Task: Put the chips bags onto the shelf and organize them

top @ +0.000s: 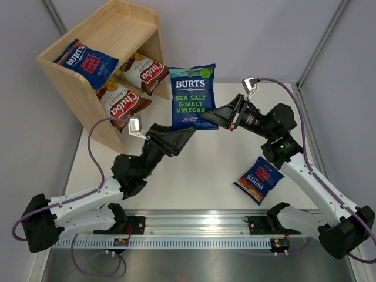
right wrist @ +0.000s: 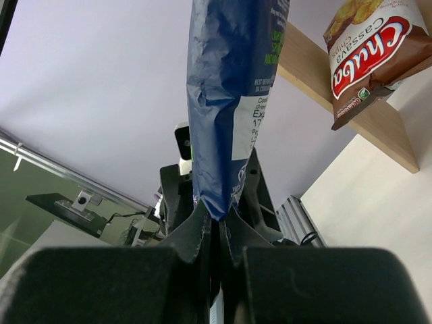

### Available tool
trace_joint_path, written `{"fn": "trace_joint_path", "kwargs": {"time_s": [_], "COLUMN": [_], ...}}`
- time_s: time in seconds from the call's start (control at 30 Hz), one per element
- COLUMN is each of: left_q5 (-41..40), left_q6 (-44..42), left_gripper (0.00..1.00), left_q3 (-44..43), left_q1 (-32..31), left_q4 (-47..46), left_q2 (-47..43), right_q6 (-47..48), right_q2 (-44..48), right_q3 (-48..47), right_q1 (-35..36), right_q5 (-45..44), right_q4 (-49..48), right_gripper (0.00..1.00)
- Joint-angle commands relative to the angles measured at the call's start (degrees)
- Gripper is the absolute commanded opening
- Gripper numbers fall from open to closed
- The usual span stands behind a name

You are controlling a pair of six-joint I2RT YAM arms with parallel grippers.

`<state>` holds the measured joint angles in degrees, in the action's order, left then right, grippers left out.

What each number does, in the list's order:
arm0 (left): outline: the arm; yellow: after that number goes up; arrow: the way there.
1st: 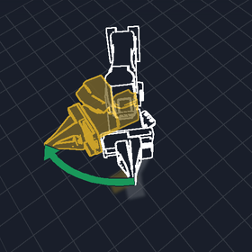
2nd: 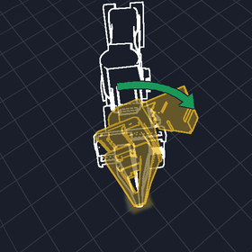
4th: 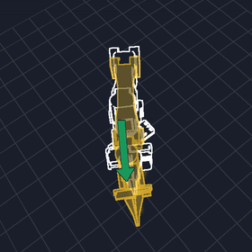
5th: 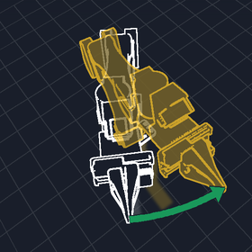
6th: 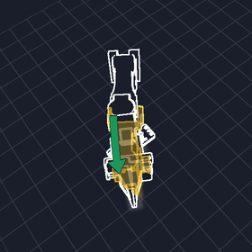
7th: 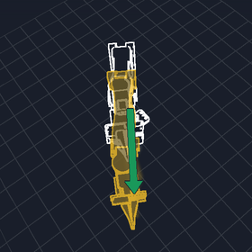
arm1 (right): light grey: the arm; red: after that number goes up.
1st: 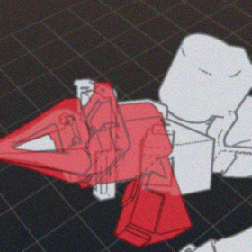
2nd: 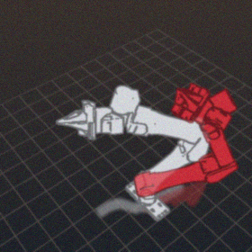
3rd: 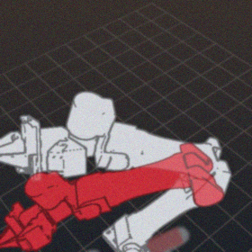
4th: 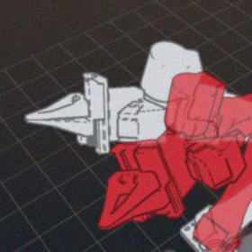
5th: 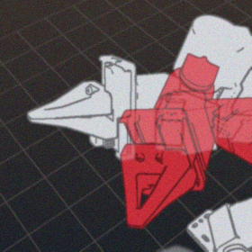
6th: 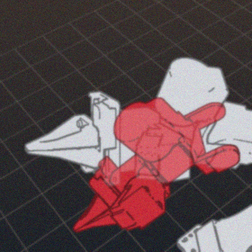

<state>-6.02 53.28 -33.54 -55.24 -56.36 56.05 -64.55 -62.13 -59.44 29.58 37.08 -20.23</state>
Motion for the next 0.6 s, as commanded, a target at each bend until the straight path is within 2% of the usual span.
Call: {"fn": "trace_joint_path", "kwargs": {"time_s": [0.0,0.23,0.57], "left_q5": [0.0,-0.5,-4.5], "left_q6": [-3.9,-3.7,-2.3], "left_gripper": [0.58,0.46,0.45], "left_q3": [-3.3,-3.4,-3.0], "left_q1": [-0.3,-0.3,-0.3], "left_q4": [-5.8,-5.6,-3.4], "left_q2": [0.0,0.4,0.9], "right_q6": [-0.7,0.9,1.4], "right_q2": [0.6,0.7,1.8], "right_q3": [-0.6,0.0,2.9], "right_q1": [0.7,0.7,0.7], "right_q5": [-0.1,0.2,2.4], "right_q4": [-0.9,0.0,-3.4], "right_gripper": [0.07,0.06,0.06]}}
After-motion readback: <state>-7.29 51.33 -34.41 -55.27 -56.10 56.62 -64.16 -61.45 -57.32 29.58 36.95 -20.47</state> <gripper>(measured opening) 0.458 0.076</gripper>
